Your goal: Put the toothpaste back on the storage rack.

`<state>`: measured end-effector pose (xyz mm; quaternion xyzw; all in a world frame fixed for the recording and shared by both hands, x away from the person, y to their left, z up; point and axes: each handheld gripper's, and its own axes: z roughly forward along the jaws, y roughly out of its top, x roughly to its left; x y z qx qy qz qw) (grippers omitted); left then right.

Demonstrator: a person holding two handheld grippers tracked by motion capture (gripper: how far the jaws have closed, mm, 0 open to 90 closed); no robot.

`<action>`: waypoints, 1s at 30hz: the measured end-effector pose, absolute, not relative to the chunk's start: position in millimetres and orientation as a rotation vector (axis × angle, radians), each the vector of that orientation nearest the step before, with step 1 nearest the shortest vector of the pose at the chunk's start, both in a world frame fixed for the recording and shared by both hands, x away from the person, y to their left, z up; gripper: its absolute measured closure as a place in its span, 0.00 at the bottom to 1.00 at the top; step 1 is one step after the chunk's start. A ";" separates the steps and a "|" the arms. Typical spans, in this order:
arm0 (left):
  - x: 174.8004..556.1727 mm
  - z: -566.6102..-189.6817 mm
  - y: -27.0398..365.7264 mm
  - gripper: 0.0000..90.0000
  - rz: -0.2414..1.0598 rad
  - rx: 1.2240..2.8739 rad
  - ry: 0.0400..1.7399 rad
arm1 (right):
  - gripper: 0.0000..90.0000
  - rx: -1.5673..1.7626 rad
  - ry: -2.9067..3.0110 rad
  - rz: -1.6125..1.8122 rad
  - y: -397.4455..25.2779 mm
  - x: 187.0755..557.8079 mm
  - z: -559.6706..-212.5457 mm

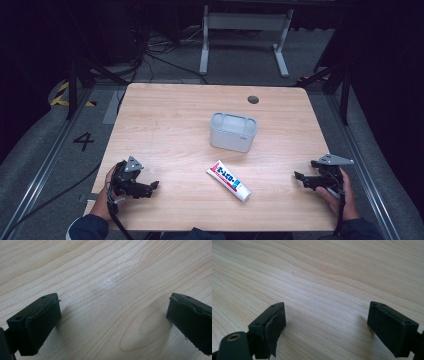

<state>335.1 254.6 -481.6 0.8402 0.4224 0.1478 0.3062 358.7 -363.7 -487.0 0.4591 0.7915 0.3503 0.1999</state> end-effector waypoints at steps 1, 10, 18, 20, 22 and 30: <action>335.5 -481.3 255.8 0.00 0.398 2.235 1.096 | 0.17 1.284 2.213 0.979 -363.6 358.8 -487.0; 334.5 -482.8 258.9 0.00 0.386 2.240 1.034 | 0.15 1.298 2.206 0.970 -361.2 360.4 -486.9; 335.3 -483.0 258.8 0.00 0.384 2.240 1.027 | 0.16 1.251 2.289 0.933 -361.8 363.9 -482.2; 335.3 -483.0 258.8 0.00 0.384 2.239 1.028 | 0.18 1.246 2.312 0.905 -359.7 364.9 -479.5; 335.2 -483.0 258.9 0.00 0.384 2.240 1.028 | 0.23 1.208 2.325 0.883 -356.7 363.7 -476.4; 334.5 -482.8 258.8 0.01 0.382 2.242 1.027 | 0.27 1.123 2.424 0.918 -332.0 362.8 -460.1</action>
